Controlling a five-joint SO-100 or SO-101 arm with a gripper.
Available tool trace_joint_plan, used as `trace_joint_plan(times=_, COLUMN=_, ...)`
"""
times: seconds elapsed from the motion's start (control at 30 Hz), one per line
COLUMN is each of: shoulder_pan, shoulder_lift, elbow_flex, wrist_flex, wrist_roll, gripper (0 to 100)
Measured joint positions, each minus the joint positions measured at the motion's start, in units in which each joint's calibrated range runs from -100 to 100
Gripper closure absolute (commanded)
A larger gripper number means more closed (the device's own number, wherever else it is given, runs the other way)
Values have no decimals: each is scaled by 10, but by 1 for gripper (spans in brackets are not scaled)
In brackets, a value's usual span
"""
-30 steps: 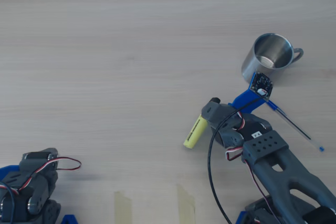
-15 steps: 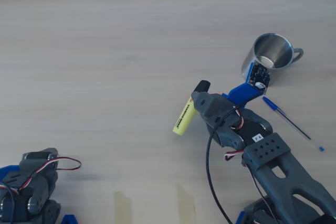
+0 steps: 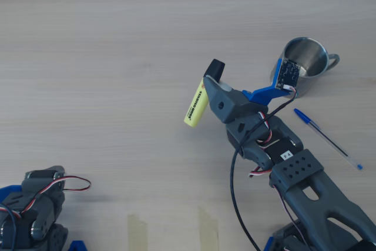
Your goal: Grab the yellow pen and put it in the silver cup.
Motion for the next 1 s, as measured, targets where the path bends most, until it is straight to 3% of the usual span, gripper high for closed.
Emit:
trace_joint_plan(times=0.37, shoulder_pan=2, shoulder_lift=0, elbow_flex=0, wrist_flex=-135, wrist_roll=90, gripper=98)
trace_joint_plan(times=0.77, shoulder_pan=48, shoulder_lift=-31, elbow_flex=0, wrist_flex=-145, wrist_roll=237, gripper=98)
trace_joint_plan(times=1.0, shoulder_pan=89, shoulder_lift=-55, elbow_flex=0, wrist_flex=-168, wrist_roll=289, gripper=98)
